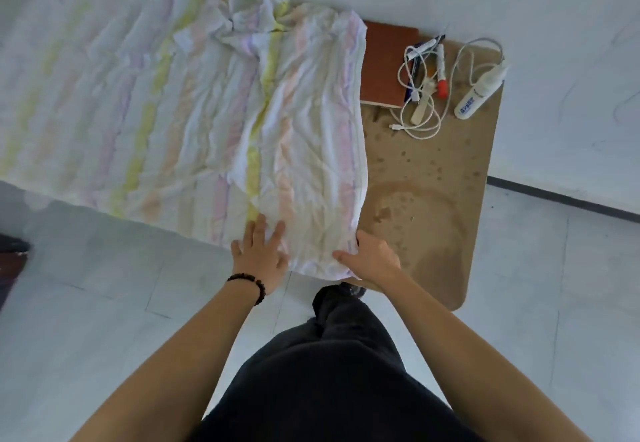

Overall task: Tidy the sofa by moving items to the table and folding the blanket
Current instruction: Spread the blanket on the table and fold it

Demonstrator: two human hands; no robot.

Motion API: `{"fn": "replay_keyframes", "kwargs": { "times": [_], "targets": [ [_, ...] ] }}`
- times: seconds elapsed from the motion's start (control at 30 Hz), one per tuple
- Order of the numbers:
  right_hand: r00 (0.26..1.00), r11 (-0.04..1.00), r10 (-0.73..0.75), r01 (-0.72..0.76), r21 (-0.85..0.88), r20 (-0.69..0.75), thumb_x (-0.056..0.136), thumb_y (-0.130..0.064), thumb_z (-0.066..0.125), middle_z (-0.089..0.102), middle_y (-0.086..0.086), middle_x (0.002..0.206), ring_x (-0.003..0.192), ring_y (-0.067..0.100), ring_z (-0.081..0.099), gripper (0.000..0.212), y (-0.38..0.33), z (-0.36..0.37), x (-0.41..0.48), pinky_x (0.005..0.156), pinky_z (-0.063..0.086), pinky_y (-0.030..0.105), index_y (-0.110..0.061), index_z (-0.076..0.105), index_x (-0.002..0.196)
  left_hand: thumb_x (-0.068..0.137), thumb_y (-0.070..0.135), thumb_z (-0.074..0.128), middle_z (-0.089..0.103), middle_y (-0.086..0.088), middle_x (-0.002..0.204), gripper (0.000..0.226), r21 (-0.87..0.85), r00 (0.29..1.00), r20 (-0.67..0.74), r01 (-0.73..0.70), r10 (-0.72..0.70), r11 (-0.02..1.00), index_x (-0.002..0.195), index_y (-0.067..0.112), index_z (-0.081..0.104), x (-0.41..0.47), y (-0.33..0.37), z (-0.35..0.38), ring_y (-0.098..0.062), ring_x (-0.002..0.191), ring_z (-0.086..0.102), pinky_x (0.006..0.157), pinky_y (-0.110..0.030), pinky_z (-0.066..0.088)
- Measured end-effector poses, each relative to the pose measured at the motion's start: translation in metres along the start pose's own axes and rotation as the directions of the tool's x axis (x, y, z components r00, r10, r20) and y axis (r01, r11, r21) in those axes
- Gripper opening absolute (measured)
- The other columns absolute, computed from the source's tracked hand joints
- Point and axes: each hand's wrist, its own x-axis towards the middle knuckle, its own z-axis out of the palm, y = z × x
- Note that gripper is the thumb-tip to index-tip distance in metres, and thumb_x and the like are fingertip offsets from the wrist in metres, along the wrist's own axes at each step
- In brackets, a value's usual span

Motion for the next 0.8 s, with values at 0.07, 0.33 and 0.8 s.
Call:
{"fn": "replay_keyframes", "kwargs": {
  "times": [0.07, 0.33, 0.8],
  "targets": [
    [0.999, 0.999, -0.035, 0.034, 0.032, 0.016, 0.085, -0.060, 0.059, 0.066, -0.011, 0.097, 0.089, 0.015, 0.064, 0.038, 0.004, -0.001, -0.006, 0.073, 0.051, 0.031, -0.030, 0.057, 0.108, 0.100, 0.039, 0.032, -0.017, -0.005, 0.163, 0.065, -0.054, 0.999, -0.011, 0.032, -0.033, 0.998, 0.155, 0.034, -0.004, -0.005, 0.005, 0.002, -0.028, 0.150, -0.013, 0.119, -0.054, 0.008],
    [0.999, 0.998, 0.010, -0.012, -0.055, -0.031, 0.087, -0.066, 0.053, 0.060, -0.008, 0.082, 0.079, 0.016, 0.060, 0.035, 0.037, -0.021, -0.035, 0.066, 0.044, 0.030, -0.032, 0.055, 0.078, 0.100, 0.035, 0.039, -0.016, -0.009, 0.162, 0.068, -0.113, 0.997, -0.003, 0.078, -0.078, 0.991, 0.155, 0.030, -0.001, -0.020, 0.017, 0.011, -0.031, 0.150, -0.012, 0.119, -0.056, 0.011],
    [0.978, 0.985, -0.157, 0.165, 0.048, -0.137, 0.093, -0.036, 0.054, 0.065, 0.000, 0.113, 0.093, 0.021, 0.062, 0.039, -0.038, -0.182, 0.109, 0.079, 0.054, 0.033, -0.022, 0.056, 0.129, 0.080, 0.075, 0.047, 0.051, -0.001, 0.110, 0.064, -0.388, 0.936, -0.276, 0.098, -0.217, 0.916, 0.111, 0.020, 0.057, 0.020, 0.164, -0.022, -0.023, 0.100, 0.051, 0.076, -0.036, 0.050]
  ]
}}
